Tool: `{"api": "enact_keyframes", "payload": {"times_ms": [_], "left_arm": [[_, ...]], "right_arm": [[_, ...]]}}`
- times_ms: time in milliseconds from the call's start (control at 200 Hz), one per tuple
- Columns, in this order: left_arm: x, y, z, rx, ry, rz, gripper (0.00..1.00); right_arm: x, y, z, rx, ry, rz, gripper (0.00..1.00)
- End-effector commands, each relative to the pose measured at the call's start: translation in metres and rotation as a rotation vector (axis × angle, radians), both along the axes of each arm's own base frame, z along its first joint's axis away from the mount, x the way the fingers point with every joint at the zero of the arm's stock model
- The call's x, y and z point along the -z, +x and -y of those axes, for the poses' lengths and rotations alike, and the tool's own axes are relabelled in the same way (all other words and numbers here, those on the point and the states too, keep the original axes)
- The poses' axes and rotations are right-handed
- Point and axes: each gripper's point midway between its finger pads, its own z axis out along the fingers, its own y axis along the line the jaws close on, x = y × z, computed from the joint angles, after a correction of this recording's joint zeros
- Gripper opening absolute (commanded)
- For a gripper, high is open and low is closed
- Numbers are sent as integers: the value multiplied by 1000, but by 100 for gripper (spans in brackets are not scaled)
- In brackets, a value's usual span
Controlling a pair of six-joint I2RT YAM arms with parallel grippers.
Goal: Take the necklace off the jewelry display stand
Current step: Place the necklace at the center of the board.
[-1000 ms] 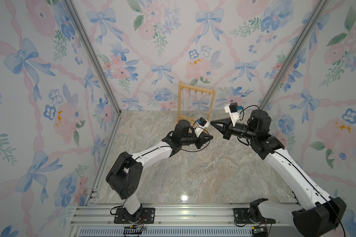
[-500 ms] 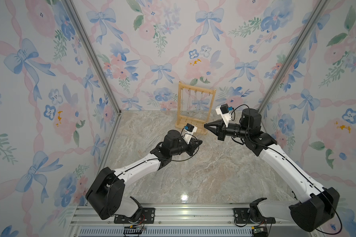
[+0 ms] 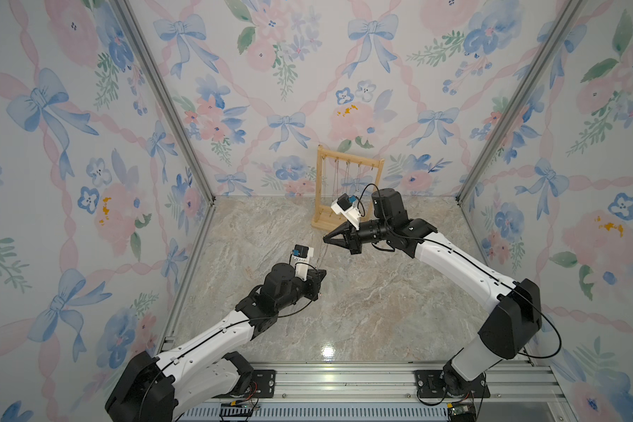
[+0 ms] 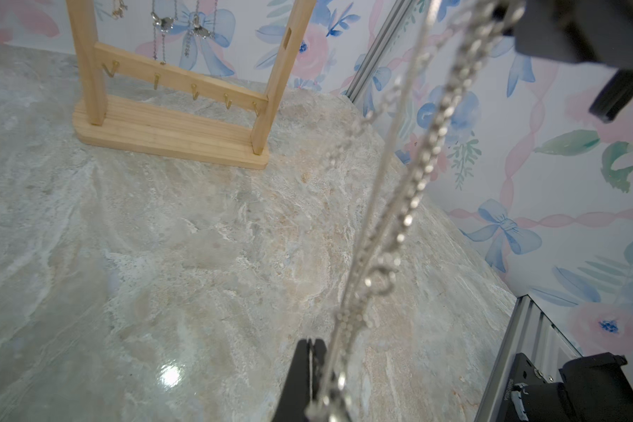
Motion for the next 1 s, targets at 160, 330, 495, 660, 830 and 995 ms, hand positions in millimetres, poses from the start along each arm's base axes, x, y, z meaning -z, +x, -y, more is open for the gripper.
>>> {"api": "enact_keyframes", "payload": {"times_ms": [160, 330, 495, 660, 830, 995], "left_arm": [[56, -32, -44, -146, 3, -221, 0], [73, -47, -59, -193, -5, -291, 0], [84, -51, -65, -236, 8, -345, 0], [99, -47, -73, -294, 55, -373, 0], [104, -37, -82, -365, 104, -369, 0], [109, -25, -82, -384, 162, -371, 0]], "right_arm": [[15, -16, -37, -114, -69, -42, 0], [36, -31, -53, -124, -112, -84, 0], [61, -39, -59, -123, -129, -130, 0], [83, -28, -59, -97, -186, -150, 0], [106, -13, -58, -76, -238, -189, 0], [128, 4, -57, -41, -292, -228, 0]]}}
